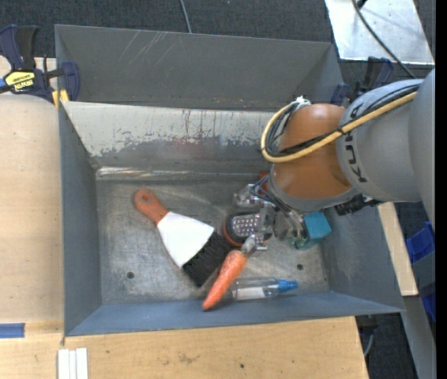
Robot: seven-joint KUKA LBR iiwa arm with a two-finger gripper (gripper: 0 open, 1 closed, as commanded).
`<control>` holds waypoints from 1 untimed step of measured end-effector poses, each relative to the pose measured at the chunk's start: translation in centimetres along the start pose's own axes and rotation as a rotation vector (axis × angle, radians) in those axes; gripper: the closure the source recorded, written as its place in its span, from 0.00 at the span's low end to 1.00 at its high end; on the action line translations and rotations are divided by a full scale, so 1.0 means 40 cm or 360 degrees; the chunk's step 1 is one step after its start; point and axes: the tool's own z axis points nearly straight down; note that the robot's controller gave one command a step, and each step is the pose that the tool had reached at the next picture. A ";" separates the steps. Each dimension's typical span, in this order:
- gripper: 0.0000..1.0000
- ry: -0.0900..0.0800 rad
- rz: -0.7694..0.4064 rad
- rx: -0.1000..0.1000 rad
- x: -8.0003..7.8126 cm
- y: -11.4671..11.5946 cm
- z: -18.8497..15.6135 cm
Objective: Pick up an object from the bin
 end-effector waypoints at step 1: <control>0.00 -0.0020 -0.0270 -0.0007 0.033 0.048 -0.004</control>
Offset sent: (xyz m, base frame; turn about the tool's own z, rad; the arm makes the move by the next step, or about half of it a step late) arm -0.0205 0.0322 -0.0092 -0.1825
